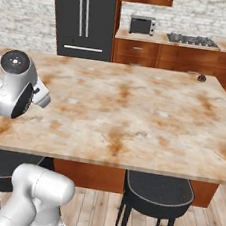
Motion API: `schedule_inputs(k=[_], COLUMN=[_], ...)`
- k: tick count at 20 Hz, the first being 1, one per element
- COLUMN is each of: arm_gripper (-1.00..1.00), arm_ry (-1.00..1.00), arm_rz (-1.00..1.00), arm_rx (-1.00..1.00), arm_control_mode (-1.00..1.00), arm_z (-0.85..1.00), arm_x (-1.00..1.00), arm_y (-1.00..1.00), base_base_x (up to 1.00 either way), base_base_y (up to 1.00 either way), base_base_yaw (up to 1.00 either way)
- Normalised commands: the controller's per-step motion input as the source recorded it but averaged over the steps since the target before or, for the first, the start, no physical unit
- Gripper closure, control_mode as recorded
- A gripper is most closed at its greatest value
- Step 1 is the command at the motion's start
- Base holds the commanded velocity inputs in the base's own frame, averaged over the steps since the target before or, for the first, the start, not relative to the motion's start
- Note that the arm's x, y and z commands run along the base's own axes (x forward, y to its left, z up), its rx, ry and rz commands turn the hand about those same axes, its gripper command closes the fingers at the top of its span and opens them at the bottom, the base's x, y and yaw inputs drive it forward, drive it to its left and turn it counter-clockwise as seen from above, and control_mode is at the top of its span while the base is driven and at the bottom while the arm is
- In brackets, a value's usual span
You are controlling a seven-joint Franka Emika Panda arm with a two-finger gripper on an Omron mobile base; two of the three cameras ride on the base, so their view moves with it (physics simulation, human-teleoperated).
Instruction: Open the cabinet directly in front. Then move the beer and the cup to the dining counter with the candle on it.
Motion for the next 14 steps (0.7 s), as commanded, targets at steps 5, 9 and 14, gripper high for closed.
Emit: schedule_inputs(k=[5,9,14], arm_gripper=[1.0,1.0,1.0], arm_ry=[0.17,0.38,0.31], arm_rz=[0.0,0.0,-0.05], arm_rx=[0.03,0.11,-0.06], arm_control_mode=[-1.0,-1.0,-1.0], arm_z=[-0.27,0.0,0.0], arm_x=[1.0,1.0,1.0], arm_y=[1.0,0.93,0.85], base_base_x=[0.0,0.0,0.0], base_base_y=[0.0,0.0,0.0], base_base_yaw=[0.0,0.0,0.0])
